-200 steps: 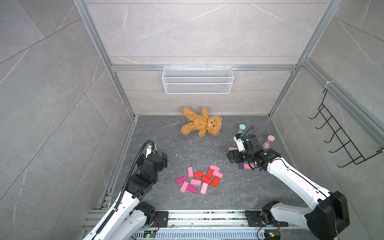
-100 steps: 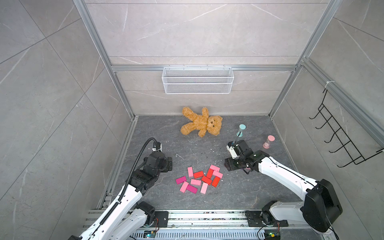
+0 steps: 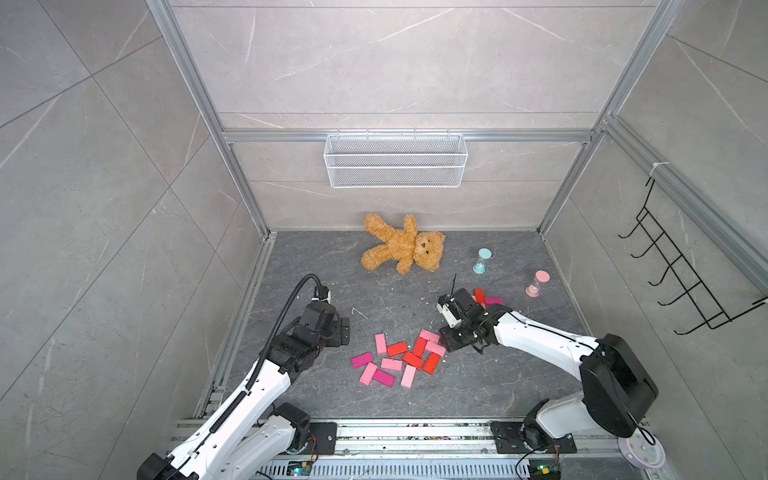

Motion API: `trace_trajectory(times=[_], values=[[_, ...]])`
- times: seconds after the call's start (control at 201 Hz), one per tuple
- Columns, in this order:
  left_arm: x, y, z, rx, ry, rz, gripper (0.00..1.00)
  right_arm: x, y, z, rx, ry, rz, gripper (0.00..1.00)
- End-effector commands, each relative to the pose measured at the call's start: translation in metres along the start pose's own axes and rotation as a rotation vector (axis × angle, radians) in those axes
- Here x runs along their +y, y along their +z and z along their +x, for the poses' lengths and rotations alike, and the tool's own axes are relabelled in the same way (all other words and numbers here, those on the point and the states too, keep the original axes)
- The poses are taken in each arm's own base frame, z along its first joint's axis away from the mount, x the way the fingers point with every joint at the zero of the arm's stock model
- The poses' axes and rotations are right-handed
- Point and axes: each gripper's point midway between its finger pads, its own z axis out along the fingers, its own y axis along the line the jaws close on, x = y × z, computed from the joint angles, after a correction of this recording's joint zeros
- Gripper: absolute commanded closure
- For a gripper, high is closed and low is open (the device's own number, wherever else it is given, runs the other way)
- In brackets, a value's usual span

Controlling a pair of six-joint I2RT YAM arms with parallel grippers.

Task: Assemble the letter t with building blocks
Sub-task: Pick up the building block from the center of the board.

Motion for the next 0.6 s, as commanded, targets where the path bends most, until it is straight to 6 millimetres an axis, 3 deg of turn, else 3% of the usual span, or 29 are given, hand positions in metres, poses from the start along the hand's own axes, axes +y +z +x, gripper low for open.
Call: trace_trajectory(times=[0.0,0.593], values=[[0.0,-0.004,-0.003,-0.013,-0.025,0.0,0.05,0.011,0.003,-0.02,-0.029,-0.043,0.006,0.46],[0.005,-0.008,-0.004,-0.033,-0.033,-0.013,0.05,0.017,0.028,-0.026,0.058,-0.104,0.066,0.46]])
